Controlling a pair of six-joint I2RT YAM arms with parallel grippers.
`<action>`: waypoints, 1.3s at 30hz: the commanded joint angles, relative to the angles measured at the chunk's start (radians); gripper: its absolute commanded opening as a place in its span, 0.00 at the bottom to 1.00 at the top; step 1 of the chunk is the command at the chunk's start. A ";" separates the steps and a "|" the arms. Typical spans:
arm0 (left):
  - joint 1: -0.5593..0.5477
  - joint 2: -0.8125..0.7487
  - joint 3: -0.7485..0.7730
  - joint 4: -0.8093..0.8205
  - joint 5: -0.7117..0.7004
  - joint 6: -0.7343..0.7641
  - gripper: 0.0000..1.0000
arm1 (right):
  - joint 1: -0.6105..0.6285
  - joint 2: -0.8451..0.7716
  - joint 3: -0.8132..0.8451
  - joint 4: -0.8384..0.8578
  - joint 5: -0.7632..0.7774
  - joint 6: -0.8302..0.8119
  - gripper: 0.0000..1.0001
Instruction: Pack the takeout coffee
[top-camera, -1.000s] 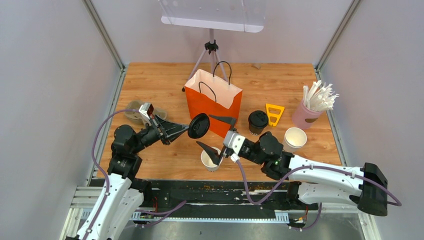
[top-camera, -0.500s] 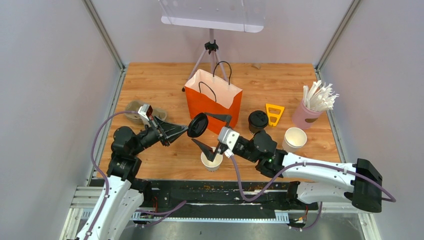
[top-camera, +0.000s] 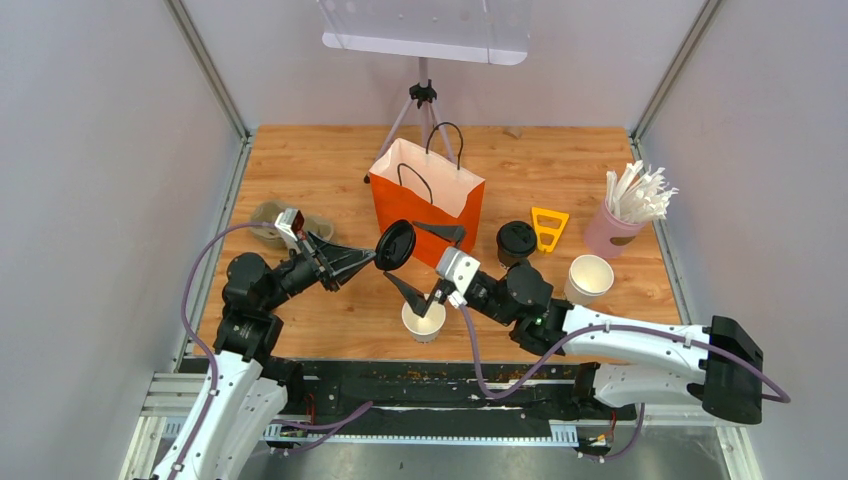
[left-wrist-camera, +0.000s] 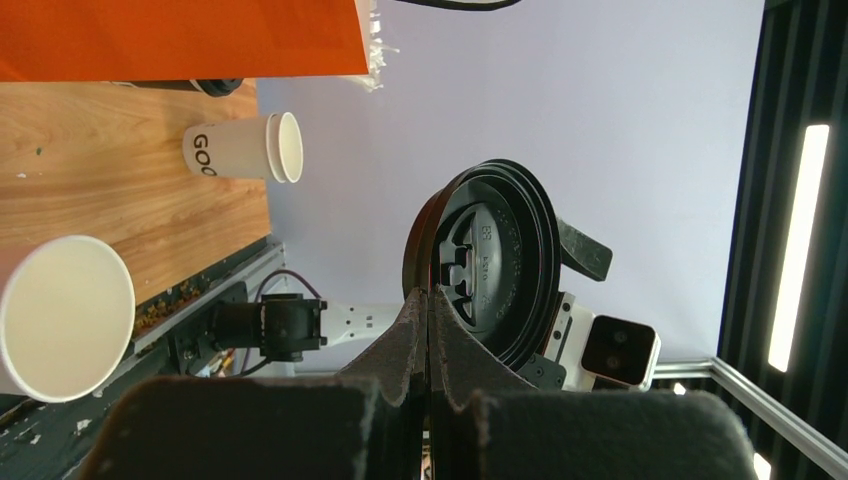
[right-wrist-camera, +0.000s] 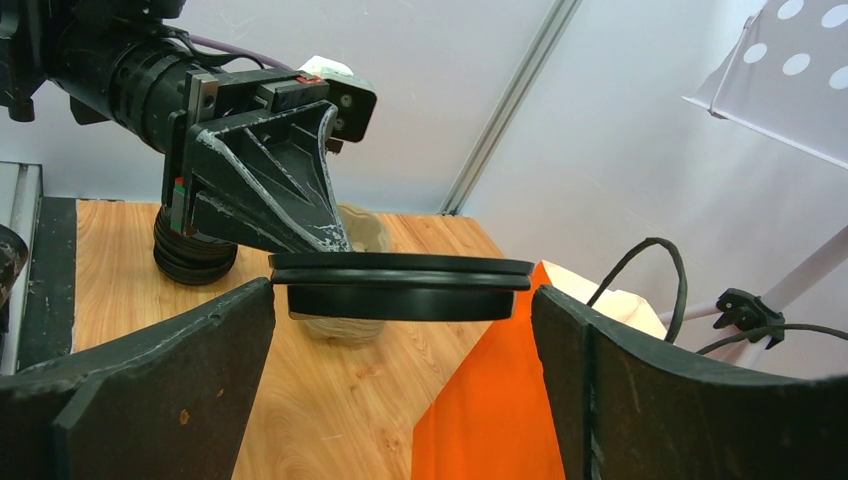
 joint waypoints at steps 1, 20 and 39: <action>-0.005 -0.007 -0.004 0.016 -0.007 0.000 0.00 | -0.002 0.004 0.013 0.058 0.017 0.050 0.98; -0.005 -0.026 0.064 -0.165 -0.004 0.158 0.31 | -0.002 -0.061 0.020 -0.106 -0.032 0.029 0.84; -0.005 0.182 0.320 -0.843 -0.368 0.913 0.42 | -0.001 -0.118 0.228 -0.743 0.231 0.380 0.81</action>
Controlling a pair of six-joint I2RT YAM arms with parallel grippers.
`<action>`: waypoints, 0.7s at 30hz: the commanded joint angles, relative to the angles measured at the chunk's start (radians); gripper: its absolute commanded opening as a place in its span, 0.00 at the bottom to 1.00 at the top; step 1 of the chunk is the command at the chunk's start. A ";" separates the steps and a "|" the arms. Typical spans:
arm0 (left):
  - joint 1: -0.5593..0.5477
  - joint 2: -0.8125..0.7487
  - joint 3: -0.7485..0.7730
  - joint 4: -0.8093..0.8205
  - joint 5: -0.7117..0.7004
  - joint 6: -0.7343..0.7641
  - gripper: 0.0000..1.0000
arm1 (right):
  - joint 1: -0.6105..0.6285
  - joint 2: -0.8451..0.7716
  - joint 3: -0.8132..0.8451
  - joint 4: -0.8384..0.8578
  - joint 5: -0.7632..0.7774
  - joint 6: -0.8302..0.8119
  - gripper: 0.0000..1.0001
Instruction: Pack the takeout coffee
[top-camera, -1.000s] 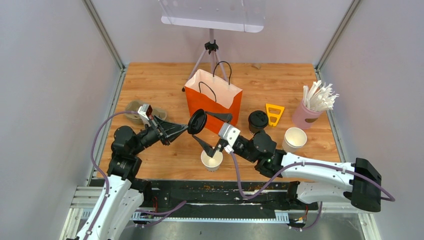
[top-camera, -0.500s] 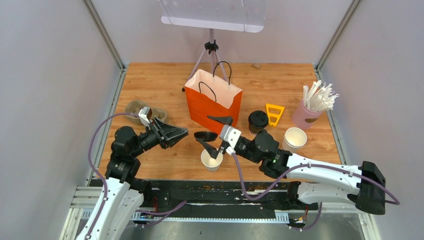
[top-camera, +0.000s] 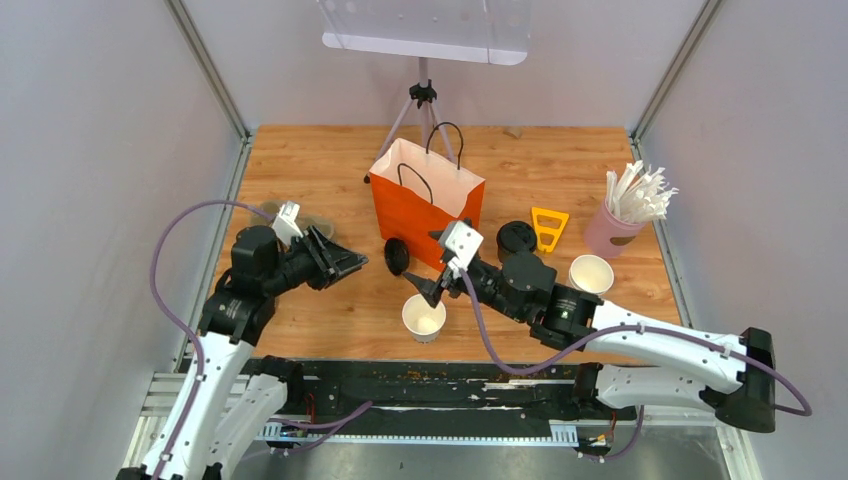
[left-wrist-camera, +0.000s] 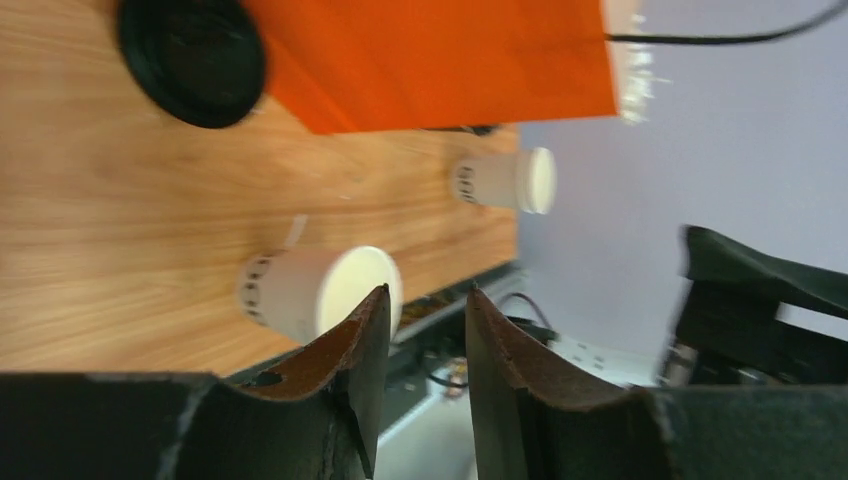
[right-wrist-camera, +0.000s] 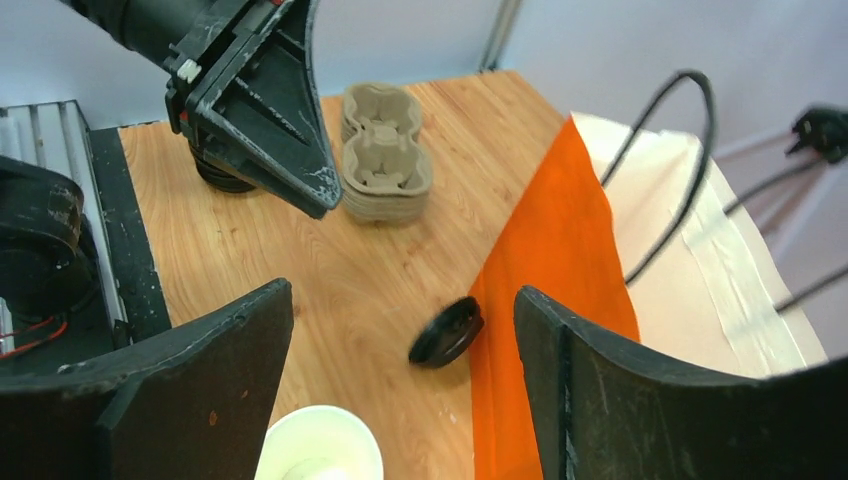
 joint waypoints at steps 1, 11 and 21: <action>-0.005 0.086 0.096 -0.283 -0.249 0.359 0.42 | -0.001 -0.036 0.106 -0.303 0.131 0.178 0.81; -0.141 0.380 -0.015 0.036 -0.441 0.339 0.43 | -0.001 -0.161 0.067 -0.344 0.092 0.241 0.80; -0.205 0.590 0.003 0.163 -0.685 0.363 0.44 | -0.001 -0.271 0.092 -0.396 0.088 0.241 0.79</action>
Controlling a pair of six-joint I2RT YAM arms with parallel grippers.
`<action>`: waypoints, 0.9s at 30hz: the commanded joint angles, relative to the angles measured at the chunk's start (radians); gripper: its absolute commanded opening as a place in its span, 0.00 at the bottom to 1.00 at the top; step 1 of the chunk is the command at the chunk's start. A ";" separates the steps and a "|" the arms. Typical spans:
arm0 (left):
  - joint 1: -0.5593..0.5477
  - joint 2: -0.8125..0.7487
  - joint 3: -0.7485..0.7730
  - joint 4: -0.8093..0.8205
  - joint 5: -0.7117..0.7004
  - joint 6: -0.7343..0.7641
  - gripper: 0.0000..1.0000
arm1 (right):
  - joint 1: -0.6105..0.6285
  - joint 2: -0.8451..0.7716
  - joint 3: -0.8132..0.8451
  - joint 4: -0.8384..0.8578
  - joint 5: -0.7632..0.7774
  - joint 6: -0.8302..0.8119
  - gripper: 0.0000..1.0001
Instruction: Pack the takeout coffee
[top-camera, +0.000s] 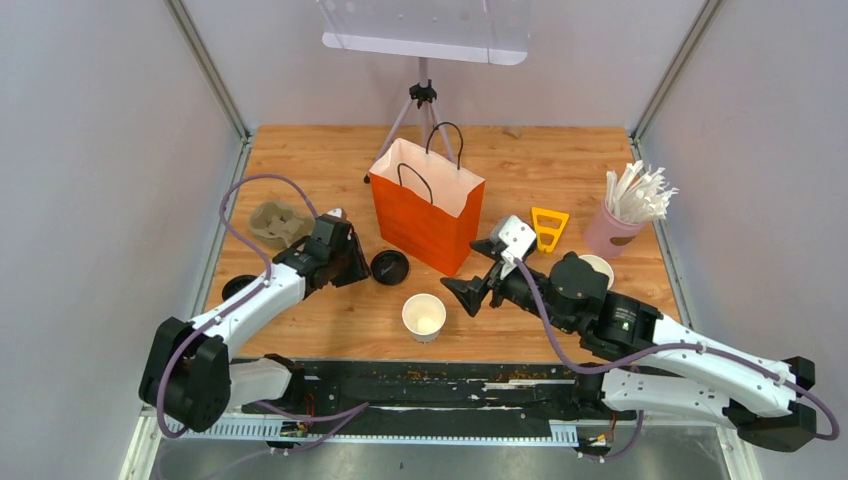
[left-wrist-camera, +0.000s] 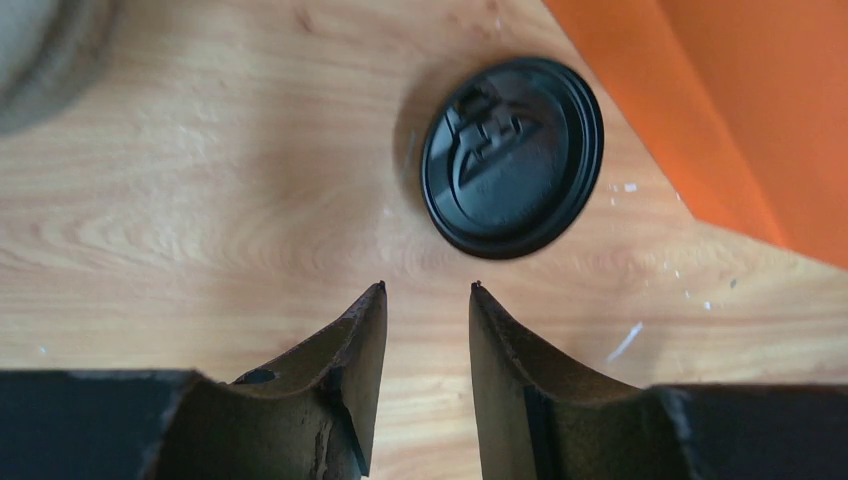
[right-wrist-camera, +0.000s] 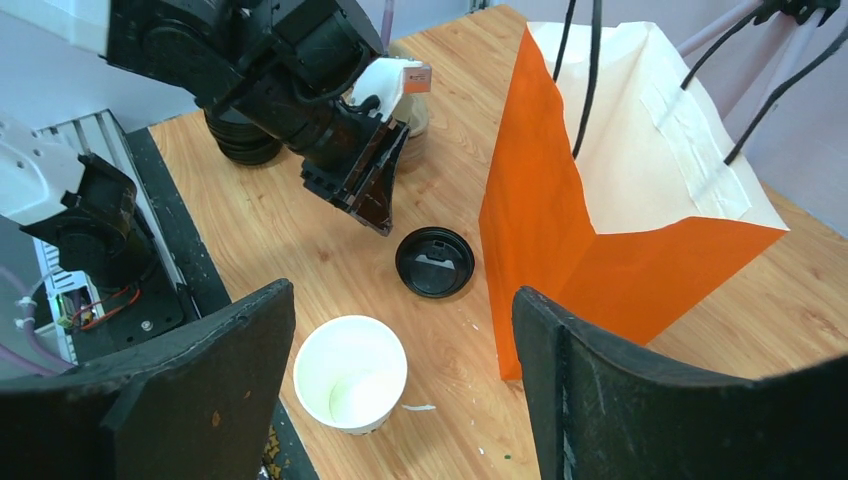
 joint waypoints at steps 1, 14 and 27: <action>-0.001 0.042 0.029 0.120 -0.145 0.041 0.44 | -0.001 -0.057 0.018 0.001 0.004 0.035 0.79; -0.001 0.222 0.026 0.280 -0.128 0.054 0.45 | -0.001 -0.069 -0.012 -0.016 0.015 0.037 0.80; -0.004 0.239 0.004 0.273 -0.153 0.070 0.28 | -0.001 -0.082 -0.043 0.005 0.038 0.001 0.80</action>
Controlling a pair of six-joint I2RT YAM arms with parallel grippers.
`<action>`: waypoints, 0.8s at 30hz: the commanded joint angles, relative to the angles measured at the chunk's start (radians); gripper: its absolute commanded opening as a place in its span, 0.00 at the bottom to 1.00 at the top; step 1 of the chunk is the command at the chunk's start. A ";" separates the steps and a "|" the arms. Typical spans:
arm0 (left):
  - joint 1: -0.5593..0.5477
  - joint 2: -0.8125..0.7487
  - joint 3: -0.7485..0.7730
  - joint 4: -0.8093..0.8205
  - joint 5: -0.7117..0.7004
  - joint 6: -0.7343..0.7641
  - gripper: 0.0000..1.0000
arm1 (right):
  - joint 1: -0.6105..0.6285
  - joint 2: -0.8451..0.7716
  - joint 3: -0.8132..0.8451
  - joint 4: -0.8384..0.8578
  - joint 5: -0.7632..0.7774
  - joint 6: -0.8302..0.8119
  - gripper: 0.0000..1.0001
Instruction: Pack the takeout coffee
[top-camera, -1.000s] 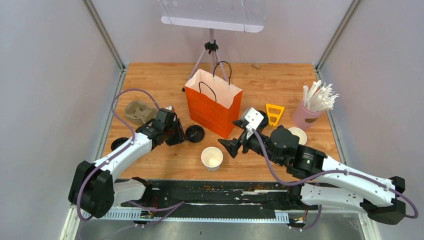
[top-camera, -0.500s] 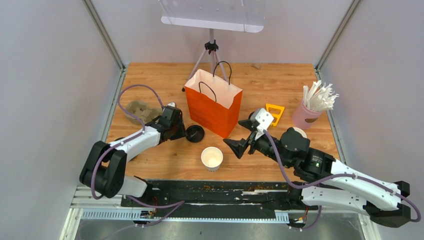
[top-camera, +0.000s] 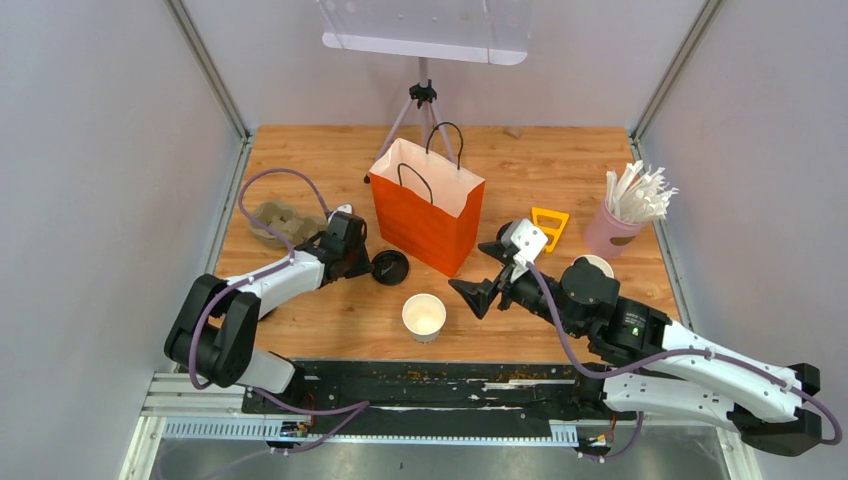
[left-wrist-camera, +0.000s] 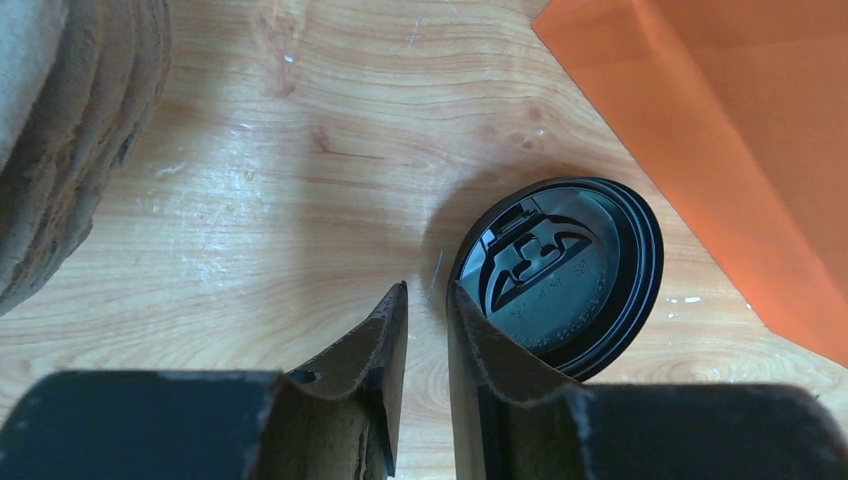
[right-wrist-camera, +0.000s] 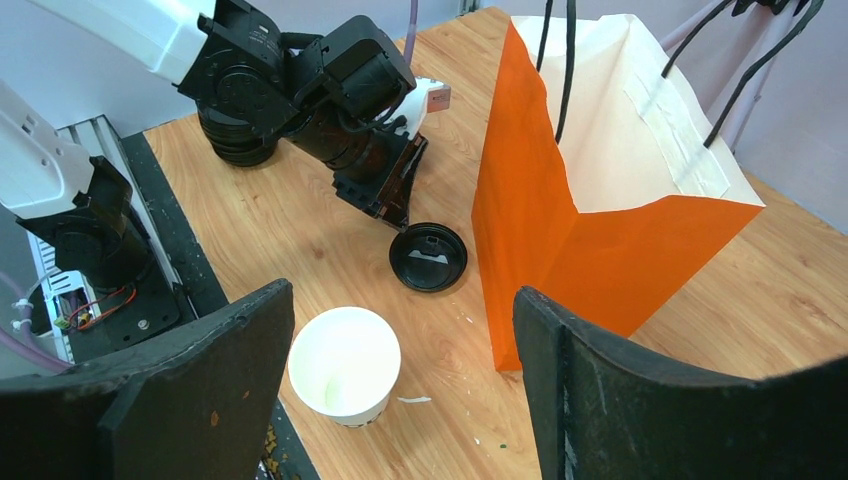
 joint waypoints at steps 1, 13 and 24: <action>-0.003 0.012 0.003 0.026 -0.015 0.028 0.28 | -0.002 -0.004 -0.008 0.021 0.025 -0.002 0.80; -0.015 0.056 -0.005 0.085 0.047 0.012 0.23 | -0.001 -0.038 -0.040 0.018 0.040 0.001 0.80; -0.018 -0.136 0.019 -0.122 0.042 0.007 0.00 | -0.001 -0.029 -0.112 0.087 -0.021 0.128 0.81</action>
